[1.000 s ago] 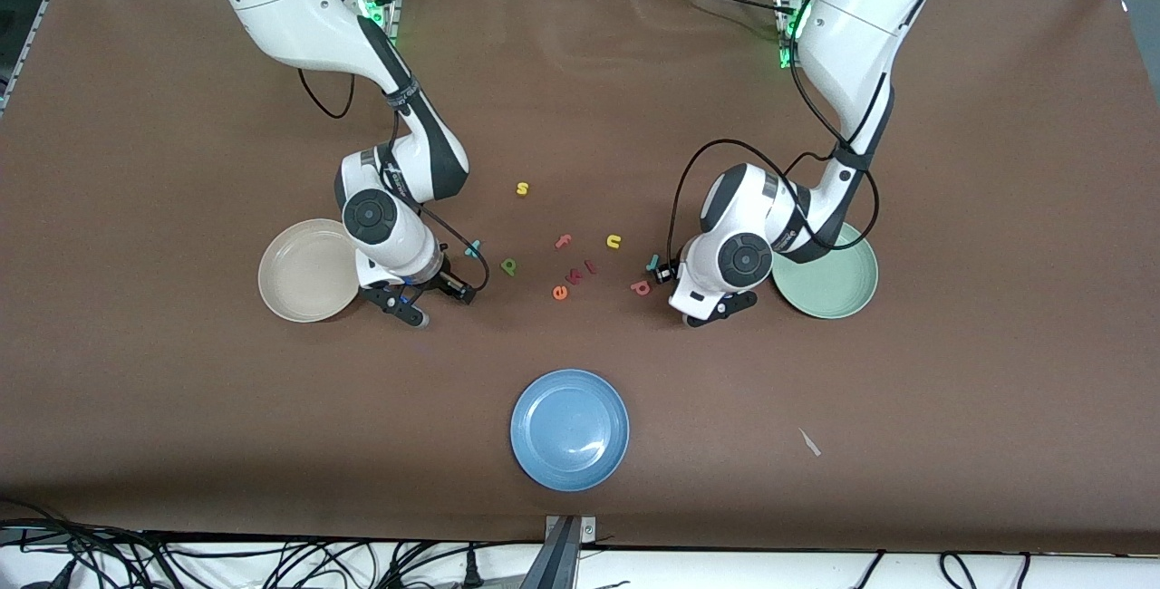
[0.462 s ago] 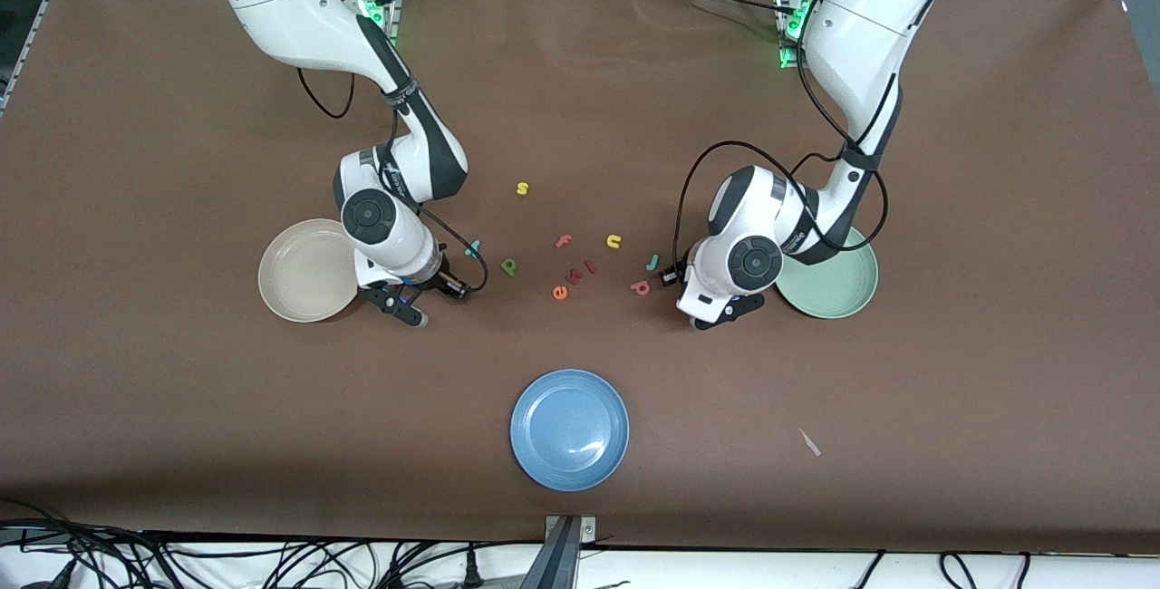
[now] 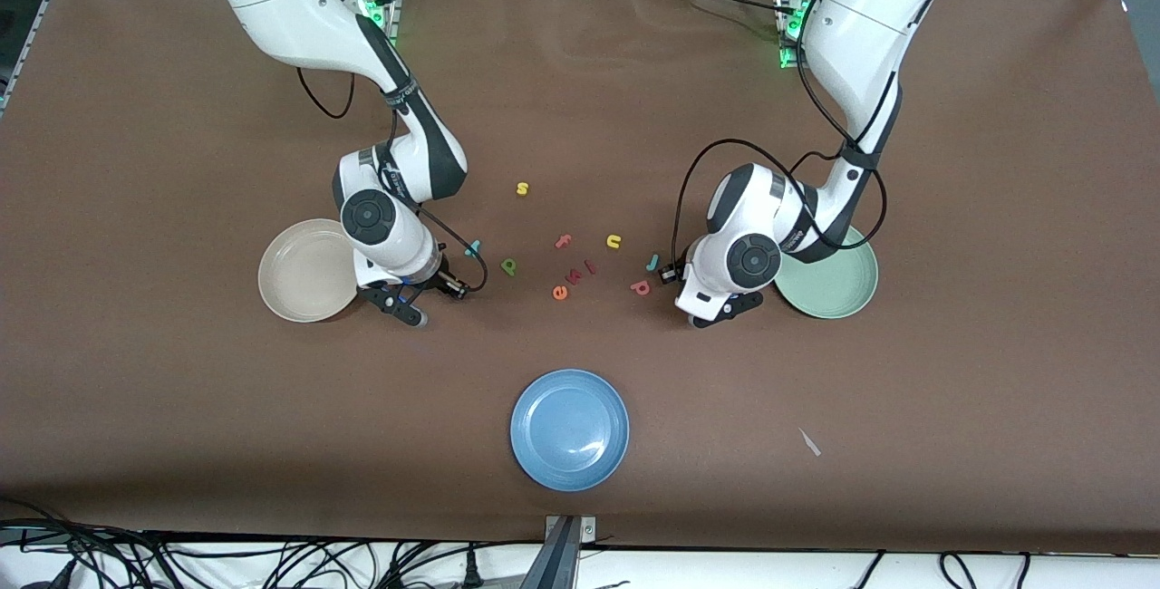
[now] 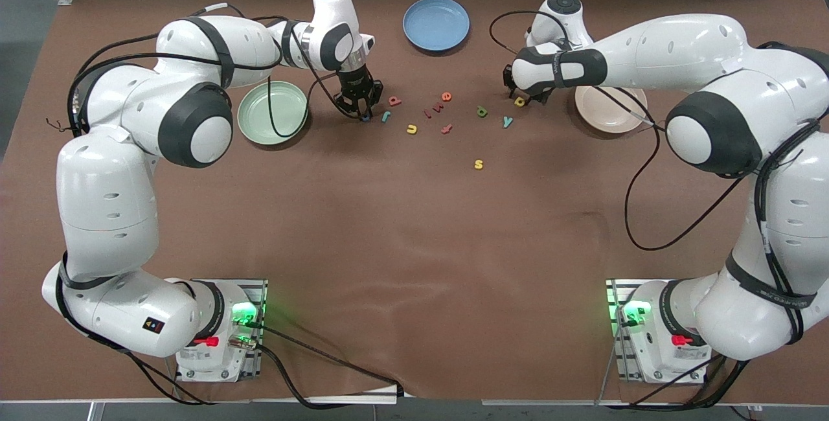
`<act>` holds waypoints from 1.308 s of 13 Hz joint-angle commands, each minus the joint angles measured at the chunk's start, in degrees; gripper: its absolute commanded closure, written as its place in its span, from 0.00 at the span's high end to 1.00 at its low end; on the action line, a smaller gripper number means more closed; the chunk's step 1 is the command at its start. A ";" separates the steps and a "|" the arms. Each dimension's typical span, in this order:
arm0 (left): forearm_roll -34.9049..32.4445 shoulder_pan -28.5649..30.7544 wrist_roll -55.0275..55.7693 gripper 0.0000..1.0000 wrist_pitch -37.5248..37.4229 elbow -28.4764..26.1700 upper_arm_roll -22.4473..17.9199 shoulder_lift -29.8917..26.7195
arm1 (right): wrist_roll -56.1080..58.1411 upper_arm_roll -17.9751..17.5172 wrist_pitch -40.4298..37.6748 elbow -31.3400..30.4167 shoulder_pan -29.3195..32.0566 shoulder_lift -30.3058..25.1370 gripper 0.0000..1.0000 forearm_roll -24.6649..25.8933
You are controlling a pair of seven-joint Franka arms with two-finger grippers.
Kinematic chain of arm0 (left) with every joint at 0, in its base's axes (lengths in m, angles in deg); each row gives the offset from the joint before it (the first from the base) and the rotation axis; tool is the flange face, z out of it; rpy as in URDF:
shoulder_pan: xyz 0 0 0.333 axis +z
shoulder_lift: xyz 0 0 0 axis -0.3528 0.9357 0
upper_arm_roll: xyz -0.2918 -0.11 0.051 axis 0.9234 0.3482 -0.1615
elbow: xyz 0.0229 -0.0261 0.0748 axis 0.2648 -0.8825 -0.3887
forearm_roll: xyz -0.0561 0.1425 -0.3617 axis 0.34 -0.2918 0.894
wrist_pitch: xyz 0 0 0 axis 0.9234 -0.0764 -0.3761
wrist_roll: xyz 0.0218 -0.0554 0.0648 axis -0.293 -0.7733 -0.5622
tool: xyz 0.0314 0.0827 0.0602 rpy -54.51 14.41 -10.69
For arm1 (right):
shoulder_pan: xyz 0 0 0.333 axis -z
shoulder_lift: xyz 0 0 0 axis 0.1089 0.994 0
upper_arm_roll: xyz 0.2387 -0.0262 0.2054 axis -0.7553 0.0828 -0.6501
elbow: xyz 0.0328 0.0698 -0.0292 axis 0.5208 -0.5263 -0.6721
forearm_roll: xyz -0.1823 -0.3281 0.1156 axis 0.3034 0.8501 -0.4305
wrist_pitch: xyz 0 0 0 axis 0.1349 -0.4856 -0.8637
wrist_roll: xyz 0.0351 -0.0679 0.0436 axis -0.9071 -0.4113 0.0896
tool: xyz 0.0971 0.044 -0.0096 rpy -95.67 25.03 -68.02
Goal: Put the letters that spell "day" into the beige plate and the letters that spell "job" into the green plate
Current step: 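Grasp the yellow letter with the right gripper while the left gripper grasps blue o, then carry the yellow letter to the beige plate while the left gripper carries blue o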
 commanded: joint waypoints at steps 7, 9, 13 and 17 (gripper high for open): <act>0.64 1.76 -1.39 0.01 -5.30 -1.48 -0.31 -5.18 | -2.35 0.04 -1.14 -0.76 -0.82 -0.82 0.51 1.10; 0.63 3.61 -6.47 0.01 -7.66 -1.48 -0.83 -6.67 | -2.36 0.04 -1.32 -0.76 -0.91 -0.82 0.51 1.10; -2.44 8.45 -15.72 0.02 -9.79 -1.48 -0.83 -7.91 | -1.92 0.04 -1.50 -0.76 -0.91 -0.82 0.43 1.19; -6.84 11.96 -23.96 0.02 -9.96 -1.75 -0.83 -7.74 | -1.92 0.04 -1.50 -0.76 -0.82 -0.73 0.32 1.10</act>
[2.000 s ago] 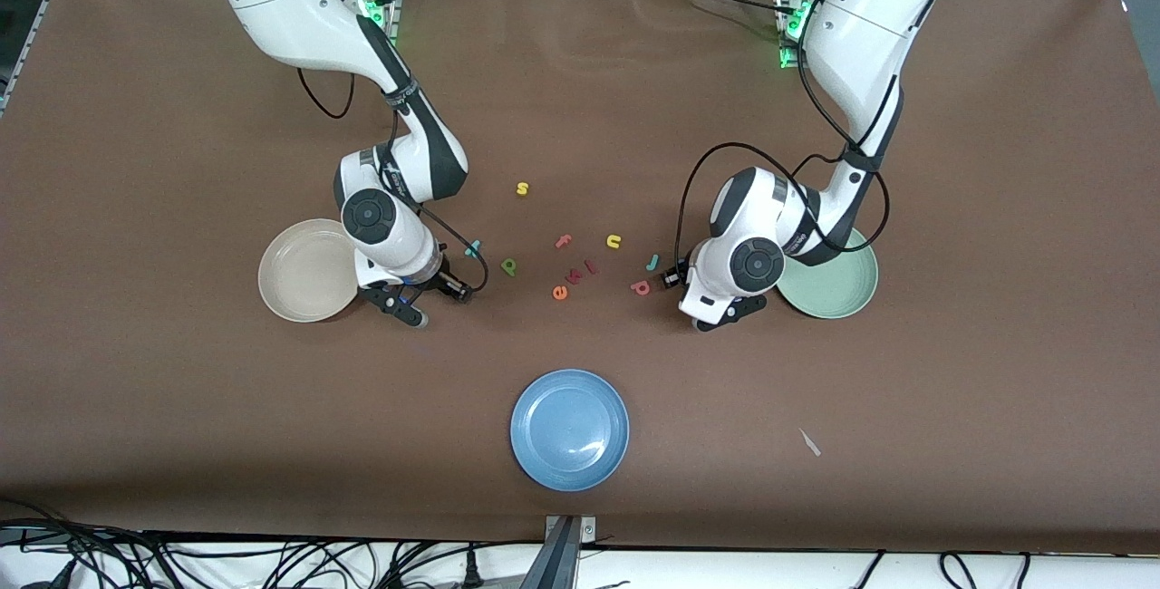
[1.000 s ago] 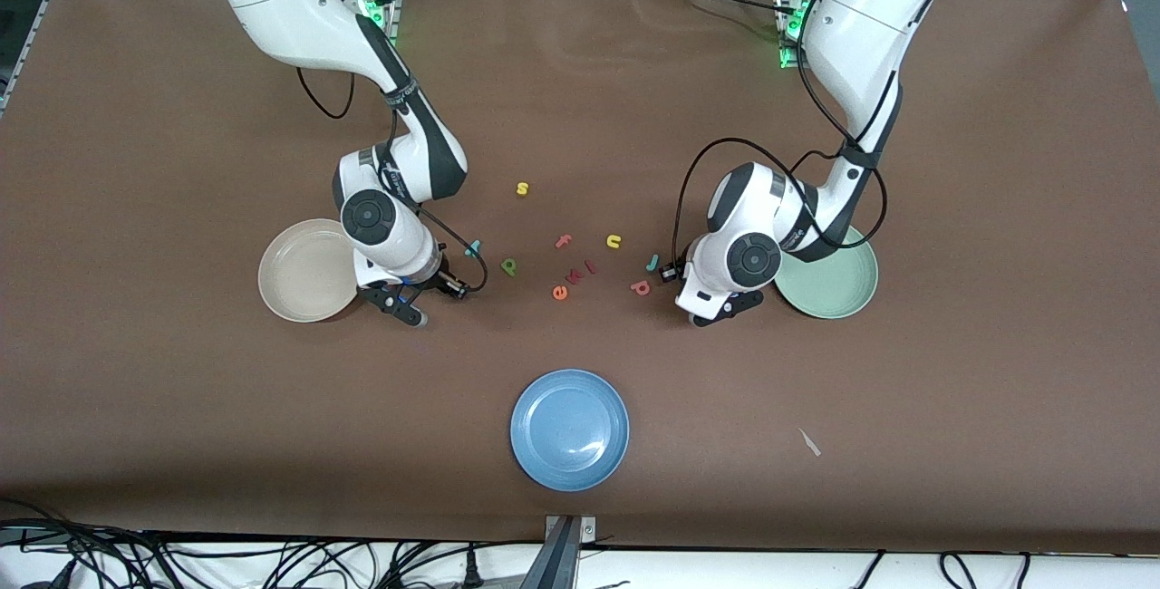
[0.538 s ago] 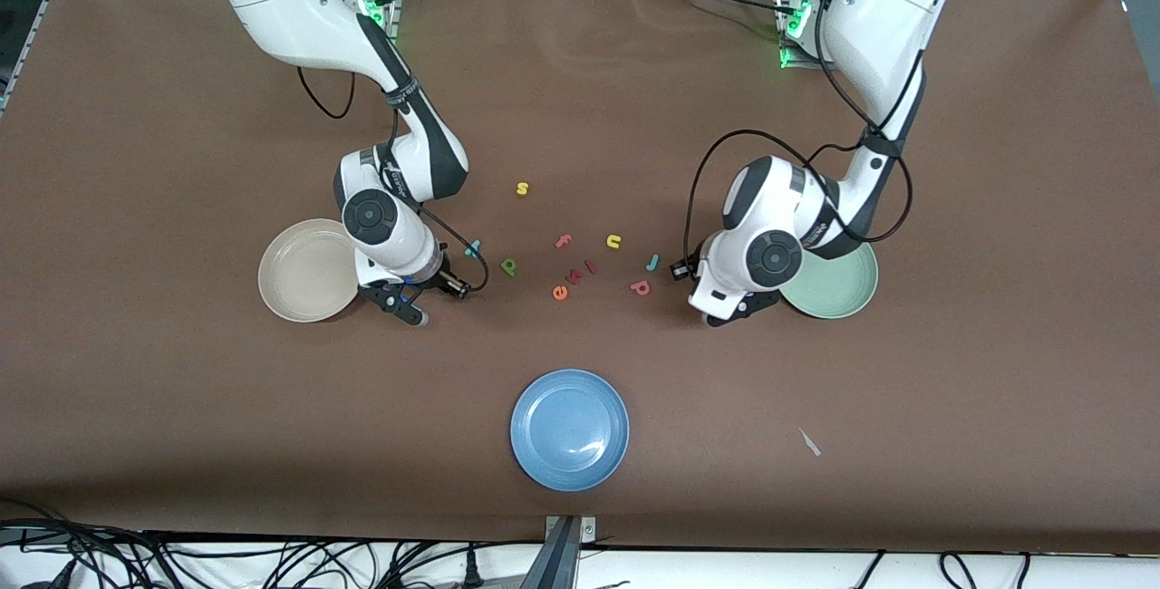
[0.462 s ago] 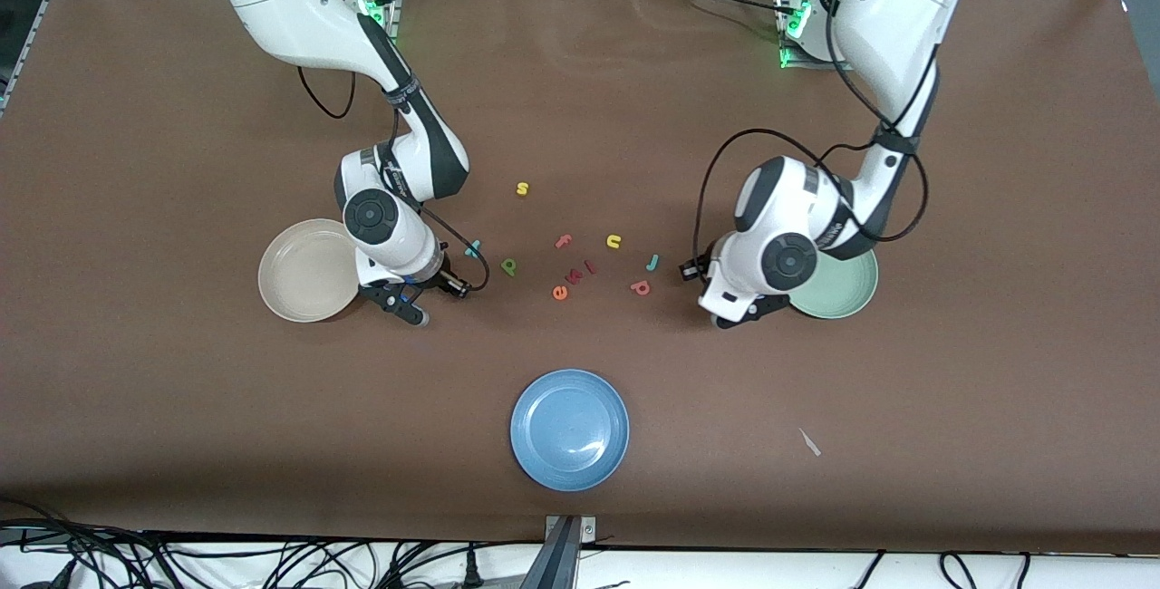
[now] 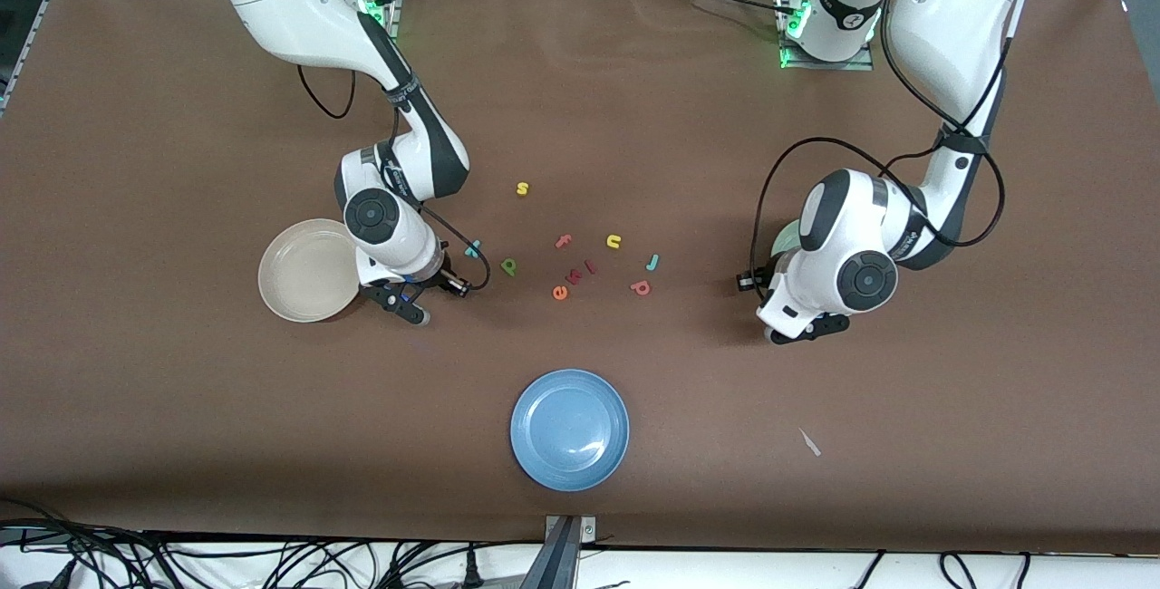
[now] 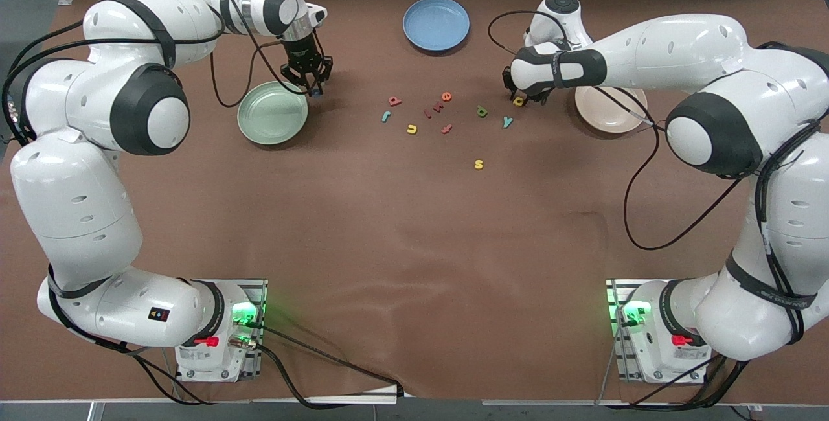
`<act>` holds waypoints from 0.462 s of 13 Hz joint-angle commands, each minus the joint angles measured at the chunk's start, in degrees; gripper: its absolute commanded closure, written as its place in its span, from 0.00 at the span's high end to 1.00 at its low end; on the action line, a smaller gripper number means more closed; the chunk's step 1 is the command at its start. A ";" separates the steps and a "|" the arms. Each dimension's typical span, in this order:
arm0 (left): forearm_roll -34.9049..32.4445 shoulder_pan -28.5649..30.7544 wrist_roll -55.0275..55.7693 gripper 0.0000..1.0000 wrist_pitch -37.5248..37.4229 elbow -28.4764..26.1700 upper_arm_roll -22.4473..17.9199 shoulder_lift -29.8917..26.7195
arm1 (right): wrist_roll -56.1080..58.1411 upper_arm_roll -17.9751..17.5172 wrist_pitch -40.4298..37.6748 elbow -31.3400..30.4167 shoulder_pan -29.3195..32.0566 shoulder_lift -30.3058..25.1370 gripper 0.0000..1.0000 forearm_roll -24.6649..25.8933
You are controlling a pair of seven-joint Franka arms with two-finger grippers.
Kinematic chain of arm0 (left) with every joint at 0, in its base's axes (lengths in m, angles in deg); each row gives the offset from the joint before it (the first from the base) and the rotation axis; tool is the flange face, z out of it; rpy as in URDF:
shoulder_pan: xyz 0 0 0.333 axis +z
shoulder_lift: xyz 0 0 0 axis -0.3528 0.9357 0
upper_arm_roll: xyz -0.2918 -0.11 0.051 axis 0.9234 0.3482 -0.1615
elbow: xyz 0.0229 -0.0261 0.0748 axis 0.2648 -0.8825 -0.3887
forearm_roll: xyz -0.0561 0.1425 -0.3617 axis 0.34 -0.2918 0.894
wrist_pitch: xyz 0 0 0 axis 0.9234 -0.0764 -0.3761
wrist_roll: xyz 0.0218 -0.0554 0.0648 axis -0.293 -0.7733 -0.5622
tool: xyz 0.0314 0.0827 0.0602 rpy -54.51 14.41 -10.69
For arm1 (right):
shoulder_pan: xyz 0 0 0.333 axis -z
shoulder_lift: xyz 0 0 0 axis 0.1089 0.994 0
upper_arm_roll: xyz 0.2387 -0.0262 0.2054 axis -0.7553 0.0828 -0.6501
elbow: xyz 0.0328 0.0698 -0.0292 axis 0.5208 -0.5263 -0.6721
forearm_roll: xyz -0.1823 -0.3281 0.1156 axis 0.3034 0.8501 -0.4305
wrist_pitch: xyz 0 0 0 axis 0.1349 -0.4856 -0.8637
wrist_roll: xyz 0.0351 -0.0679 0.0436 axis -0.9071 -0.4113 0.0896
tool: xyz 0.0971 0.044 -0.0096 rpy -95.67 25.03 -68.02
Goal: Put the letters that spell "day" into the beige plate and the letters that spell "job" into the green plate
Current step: 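Carry the yellow letter to the beige plate while the left gripper carries blue o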
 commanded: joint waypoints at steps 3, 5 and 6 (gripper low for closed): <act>-1.46 4.42 -13.15 0.02 -1.60 -1.25 0.13 -0.77 | -1.44 0.01 -0.52 -0.58 -0.52 -0.46 0.28 0.82; -1.46 6.01 -19.57 0.04 -1.69 -1.25 0.13 -0.42 | -1.52 0.01 -1.39 -0.23 -0.52 -0.46 0.26 0.82; -1.46 6.71 -21.86 0.04 -1.69 -1.25 0.13 0.02 | -1.53 0.01 -1.48 -0.22 -0.52 -0.46 0.25 0.82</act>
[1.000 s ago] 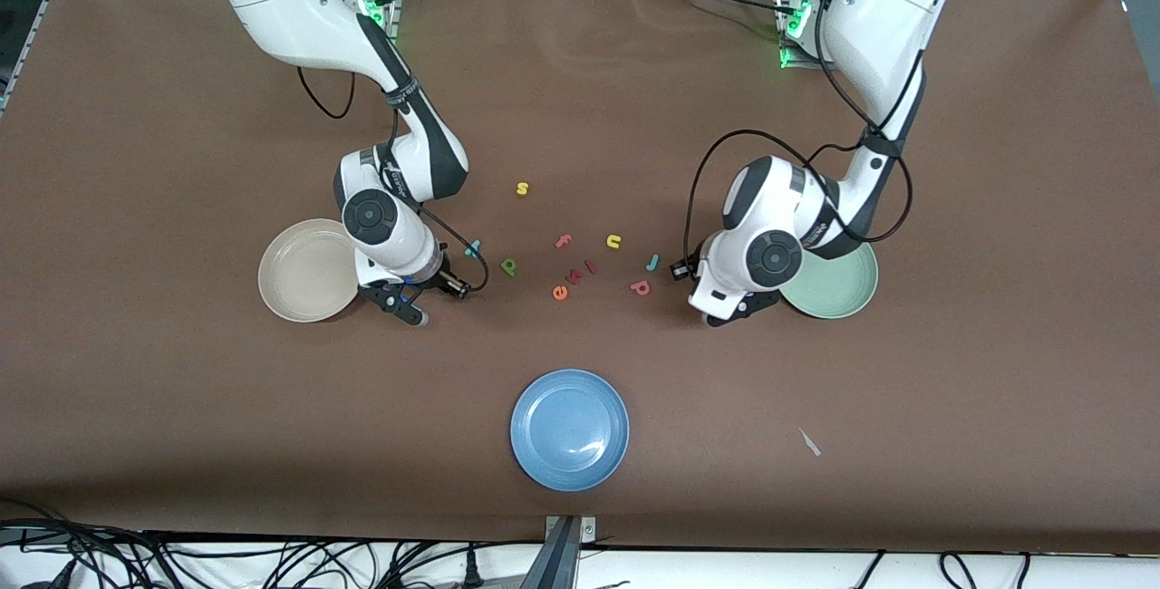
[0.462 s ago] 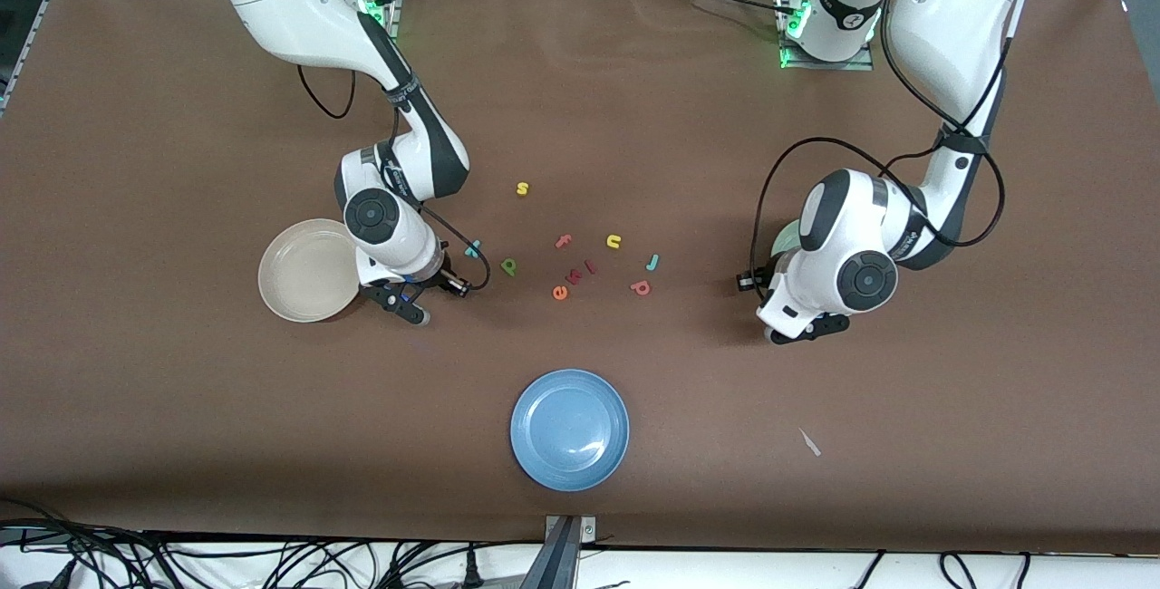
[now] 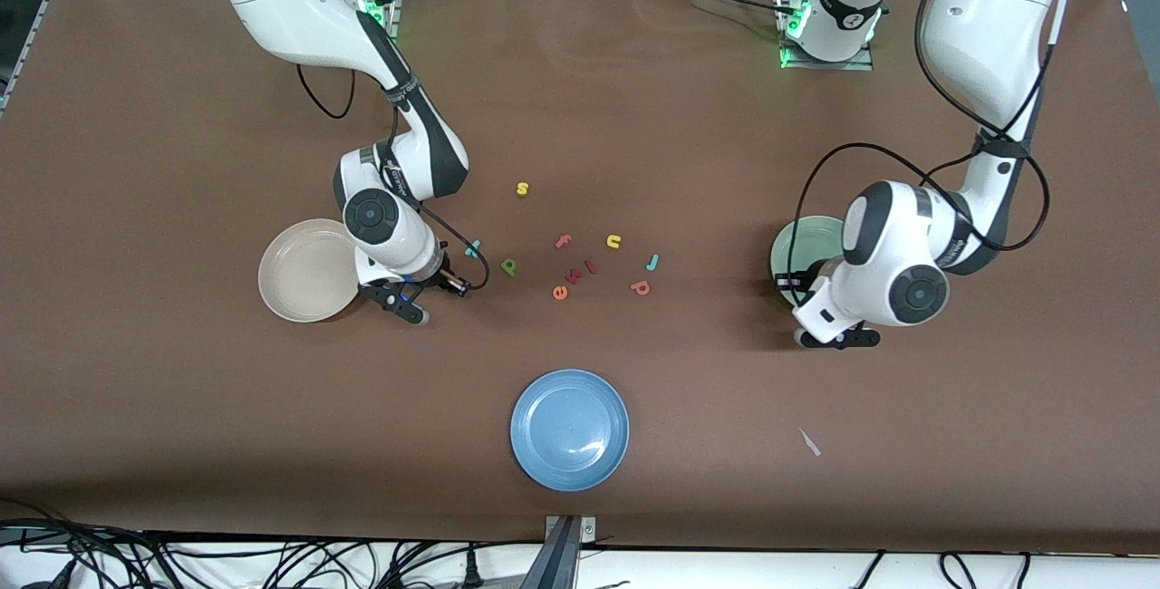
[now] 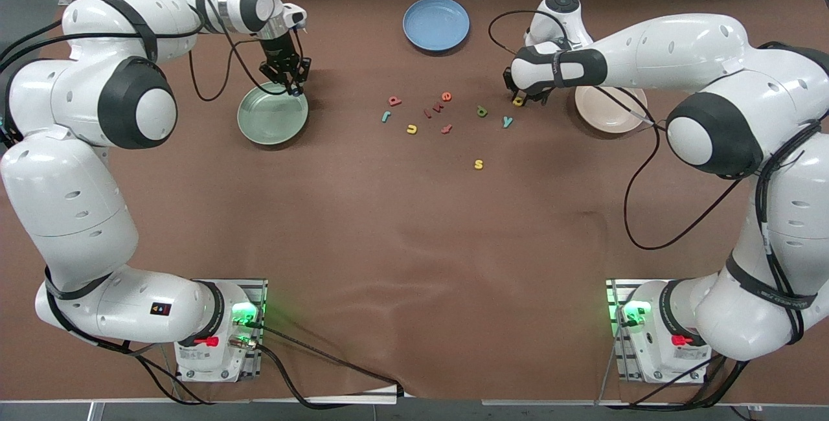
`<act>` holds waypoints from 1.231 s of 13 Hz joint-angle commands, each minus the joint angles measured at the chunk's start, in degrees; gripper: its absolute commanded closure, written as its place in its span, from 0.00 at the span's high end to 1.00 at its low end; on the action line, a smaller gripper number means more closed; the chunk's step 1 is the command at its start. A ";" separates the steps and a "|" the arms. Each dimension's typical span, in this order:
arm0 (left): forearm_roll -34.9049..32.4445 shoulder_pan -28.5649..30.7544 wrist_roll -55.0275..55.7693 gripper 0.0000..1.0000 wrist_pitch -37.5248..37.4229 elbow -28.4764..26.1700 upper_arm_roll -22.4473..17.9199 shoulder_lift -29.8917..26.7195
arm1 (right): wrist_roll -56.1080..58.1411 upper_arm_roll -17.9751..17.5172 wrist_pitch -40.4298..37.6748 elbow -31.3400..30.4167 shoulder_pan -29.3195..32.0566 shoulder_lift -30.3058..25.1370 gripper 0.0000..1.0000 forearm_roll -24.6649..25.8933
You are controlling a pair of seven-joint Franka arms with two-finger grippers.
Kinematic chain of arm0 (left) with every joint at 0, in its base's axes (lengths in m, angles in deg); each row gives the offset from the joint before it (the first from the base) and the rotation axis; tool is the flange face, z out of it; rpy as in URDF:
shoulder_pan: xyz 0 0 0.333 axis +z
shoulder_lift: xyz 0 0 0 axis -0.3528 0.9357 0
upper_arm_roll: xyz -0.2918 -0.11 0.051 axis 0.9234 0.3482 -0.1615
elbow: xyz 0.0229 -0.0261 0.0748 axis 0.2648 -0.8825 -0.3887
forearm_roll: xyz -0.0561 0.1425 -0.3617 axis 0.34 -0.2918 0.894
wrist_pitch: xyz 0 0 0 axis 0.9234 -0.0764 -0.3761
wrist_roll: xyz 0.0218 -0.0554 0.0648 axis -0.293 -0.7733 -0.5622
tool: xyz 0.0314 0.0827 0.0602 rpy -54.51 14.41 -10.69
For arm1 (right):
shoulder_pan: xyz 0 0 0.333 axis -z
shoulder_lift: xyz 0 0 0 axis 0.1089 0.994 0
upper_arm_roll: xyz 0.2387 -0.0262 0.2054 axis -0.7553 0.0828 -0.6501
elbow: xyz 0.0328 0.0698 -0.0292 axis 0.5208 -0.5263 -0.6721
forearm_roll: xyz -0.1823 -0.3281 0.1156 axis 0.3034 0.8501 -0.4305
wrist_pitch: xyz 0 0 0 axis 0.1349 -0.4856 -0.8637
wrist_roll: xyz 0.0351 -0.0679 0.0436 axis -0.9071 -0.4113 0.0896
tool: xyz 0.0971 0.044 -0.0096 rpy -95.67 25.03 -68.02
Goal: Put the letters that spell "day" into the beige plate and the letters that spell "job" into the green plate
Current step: 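Carry the yellow letter to the beige plate while the left gripper carries blue o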
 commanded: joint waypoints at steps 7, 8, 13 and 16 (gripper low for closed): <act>-5.93 2.85 -22.48 0.03 -0.67 -0.92 0.48 2.40 | -0.72 0.08 -6.86 3.52 -0.51 -0.57 0.15 1.33; -5.93 2.86 -22.49 0.04 -0.41 -1.01 0.48 2.93 | -0.28 0.08 -8.97 4.74 -0.42 -0.66 0.13 3.69; -5.84 2.94 -21.70 1.00 -0.75 -0.84 0.48 2.94 | 21.12 5.16 -14.00 2.39 0.02 -6.54 0.13 6.79; -5.84 2.42 -21.61 1.00 -1.02 -0.49 0.74 2.06 | 27.04 7.19 -11.38 -1.72 0.11 -9.61 0.13 6.79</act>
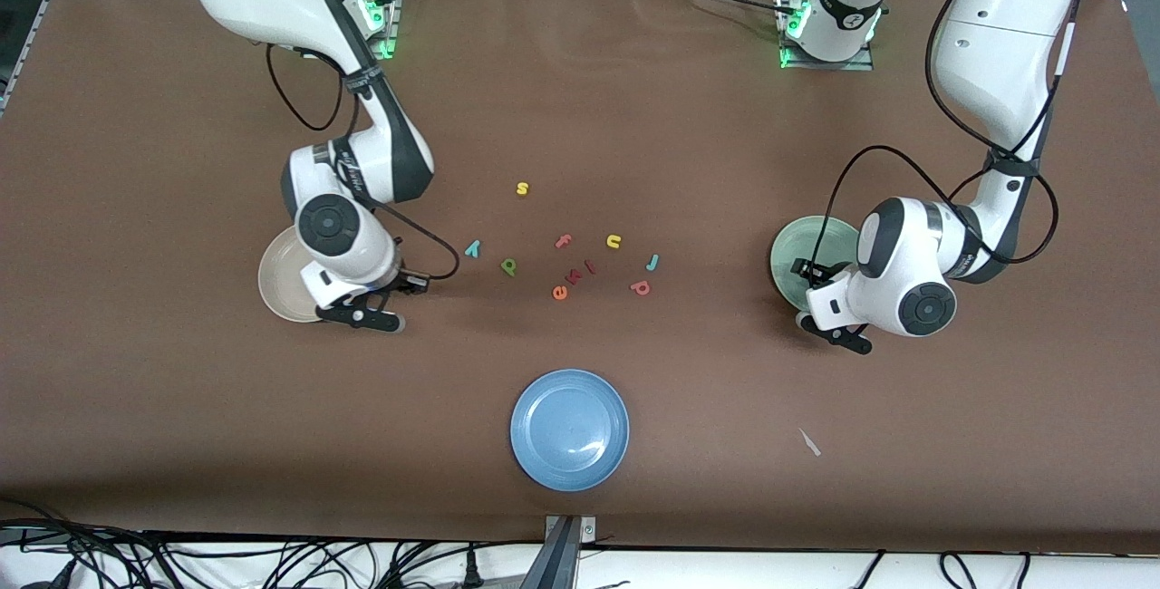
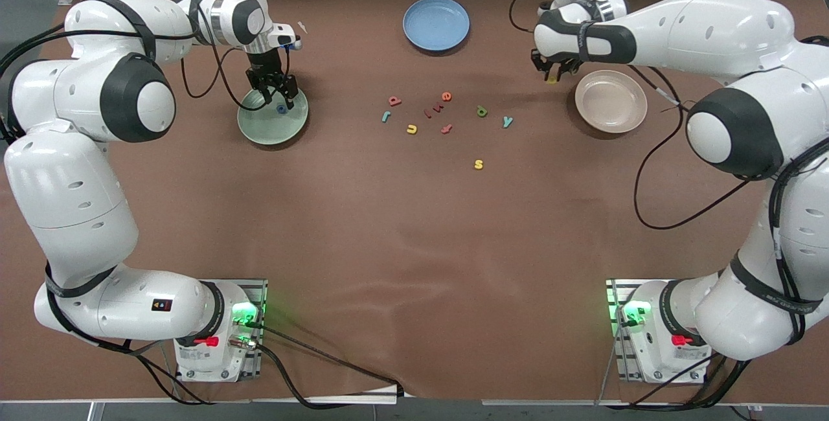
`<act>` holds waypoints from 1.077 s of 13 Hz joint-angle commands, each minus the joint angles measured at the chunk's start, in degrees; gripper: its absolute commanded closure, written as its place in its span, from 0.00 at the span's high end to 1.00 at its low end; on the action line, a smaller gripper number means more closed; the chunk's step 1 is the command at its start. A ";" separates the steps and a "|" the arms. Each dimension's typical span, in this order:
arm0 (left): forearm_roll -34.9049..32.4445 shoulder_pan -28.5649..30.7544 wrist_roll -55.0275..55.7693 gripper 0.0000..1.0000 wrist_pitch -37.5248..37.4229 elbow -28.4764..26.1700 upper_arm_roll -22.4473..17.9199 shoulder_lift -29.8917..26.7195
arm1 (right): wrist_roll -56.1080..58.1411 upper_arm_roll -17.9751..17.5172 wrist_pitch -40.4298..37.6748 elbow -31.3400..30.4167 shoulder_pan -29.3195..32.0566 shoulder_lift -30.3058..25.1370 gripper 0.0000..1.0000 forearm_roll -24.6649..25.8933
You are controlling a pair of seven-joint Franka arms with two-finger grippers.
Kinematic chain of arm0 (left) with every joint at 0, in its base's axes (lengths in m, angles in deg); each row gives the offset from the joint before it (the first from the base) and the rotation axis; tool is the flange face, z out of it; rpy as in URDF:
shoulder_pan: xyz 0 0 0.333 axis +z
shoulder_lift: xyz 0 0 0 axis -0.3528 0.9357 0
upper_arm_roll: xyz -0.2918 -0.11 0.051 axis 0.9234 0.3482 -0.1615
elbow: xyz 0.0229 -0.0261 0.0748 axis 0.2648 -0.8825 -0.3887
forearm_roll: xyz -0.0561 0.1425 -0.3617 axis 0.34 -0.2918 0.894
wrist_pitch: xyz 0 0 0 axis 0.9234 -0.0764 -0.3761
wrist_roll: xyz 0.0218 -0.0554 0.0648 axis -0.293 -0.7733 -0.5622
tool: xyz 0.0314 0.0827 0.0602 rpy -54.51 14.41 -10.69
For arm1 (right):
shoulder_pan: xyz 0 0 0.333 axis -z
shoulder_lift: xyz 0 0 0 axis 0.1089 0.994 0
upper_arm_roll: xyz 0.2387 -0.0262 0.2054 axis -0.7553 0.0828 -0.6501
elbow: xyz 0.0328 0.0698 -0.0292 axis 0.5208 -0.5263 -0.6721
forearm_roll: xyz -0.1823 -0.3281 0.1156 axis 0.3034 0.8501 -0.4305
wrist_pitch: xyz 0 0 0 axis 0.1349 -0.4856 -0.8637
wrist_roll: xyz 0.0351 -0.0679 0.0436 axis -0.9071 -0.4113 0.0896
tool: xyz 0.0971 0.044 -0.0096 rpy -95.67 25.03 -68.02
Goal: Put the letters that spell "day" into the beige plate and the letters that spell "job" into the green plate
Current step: 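Release the yellow letter on the beige plate while the left gripper drops blue o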
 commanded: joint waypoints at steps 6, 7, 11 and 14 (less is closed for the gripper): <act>-1.68 -0.70 0.07 1.00 -1.17 0.85 3.42 -6.87 | 26.20 6.61 22.38 -23.51 -0.03 -10.88 0.13 0.15; -1.68 -0.96 1.46 1.00 -1.08 0.85 4.56 -7.58 | 28.59 6.87 23.54 -24.31 0.06 -10.88 0.13 0.15; -1.68 -4.20 11.03 1.00 -0.73 0.76 6.33 -8.46 | 32.30 8.02 23.29 -24.67 0.15 -10.88 0.43 -0.11; -1.33 -8.06 20.76 1.00 0.93 0.24 6.94 -8.20 | 32.04 8.11 19.71 -24.15 0.59 -10.88 1.00 -1.77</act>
